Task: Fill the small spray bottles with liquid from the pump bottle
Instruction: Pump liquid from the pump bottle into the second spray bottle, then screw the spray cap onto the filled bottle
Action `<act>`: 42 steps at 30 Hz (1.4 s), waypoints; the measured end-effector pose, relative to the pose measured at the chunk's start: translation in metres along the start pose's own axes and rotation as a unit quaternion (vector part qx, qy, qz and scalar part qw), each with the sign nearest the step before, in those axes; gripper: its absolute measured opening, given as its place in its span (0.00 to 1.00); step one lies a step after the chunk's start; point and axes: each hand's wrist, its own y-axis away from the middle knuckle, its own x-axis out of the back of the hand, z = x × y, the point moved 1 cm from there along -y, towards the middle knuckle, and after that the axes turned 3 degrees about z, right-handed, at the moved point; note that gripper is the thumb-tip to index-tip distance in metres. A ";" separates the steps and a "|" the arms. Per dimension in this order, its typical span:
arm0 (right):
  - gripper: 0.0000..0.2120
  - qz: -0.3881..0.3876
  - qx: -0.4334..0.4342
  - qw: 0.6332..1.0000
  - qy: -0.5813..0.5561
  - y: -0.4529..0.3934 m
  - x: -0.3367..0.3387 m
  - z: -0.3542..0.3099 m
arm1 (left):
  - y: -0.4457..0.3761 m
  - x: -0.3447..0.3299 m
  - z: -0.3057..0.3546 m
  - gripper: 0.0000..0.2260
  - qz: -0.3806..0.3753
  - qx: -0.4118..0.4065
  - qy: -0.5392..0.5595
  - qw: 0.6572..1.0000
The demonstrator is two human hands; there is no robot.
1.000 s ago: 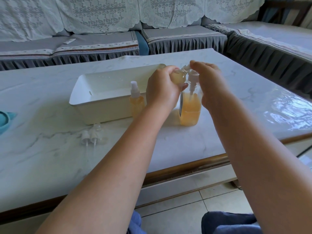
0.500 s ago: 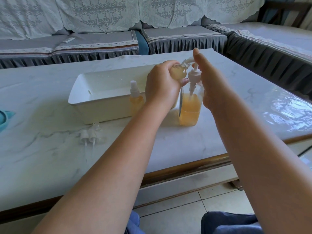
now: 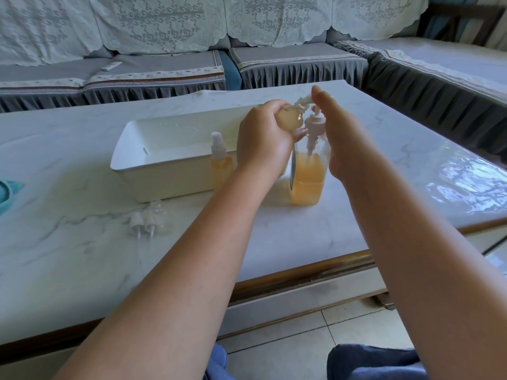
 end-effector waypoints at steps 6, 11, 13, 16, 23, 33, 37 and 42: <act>0.28 0.000 -0.012 1.000 -0.003 0.002 -0.001 0.000 | 0.000 0.001 0.000 0.23 0.001 0.001 -0.003 1.000; 0.29 -0.004 0.013 1.000 0.001 0.002 -0.002 -0.003 | 0.000 0.000 -0.001 0.20 0.002 0.003 -0.002 1.000; 0.22 0.012 0.030 0.999 0.023 0.001 0.000 -0.002 | 0.000 -0.001 -0.002 0.17 -0.003 0.005 -0.005 1.000; 0.18 0.018 0.042 0.999 0.030 0.002 -0.001 -0.001 | 0.001 -0.003 -0.003 0.14 -0.010 0.003 -0.013 1.000; 0.22 -0.008 0.029 0.999 0.023 0.006 -0.002 -0.004 | 0.001 -0.003 0.001 0.18 0.003 0.002 -0.011 1.000; 0.27 0.023 0.099 0.993 0.052 0.012 -0.008 -0.002 | 0.012 0.015 0.003 0.19 -0.002 0.032 -0.045 0.998; 0.37 0.049 0.144 0.985 0.082 0.020 -0.008 -0.005 | 0.021 0.031 0.005 0.18 0.010 0.026 -0.054 0.998; 0.29 0.100 0.230 0.952 0.177 0.033 -0.010 -0.004 | 0.031 0.052 0.007 0.18 0.034 0.028 -0.045 0.998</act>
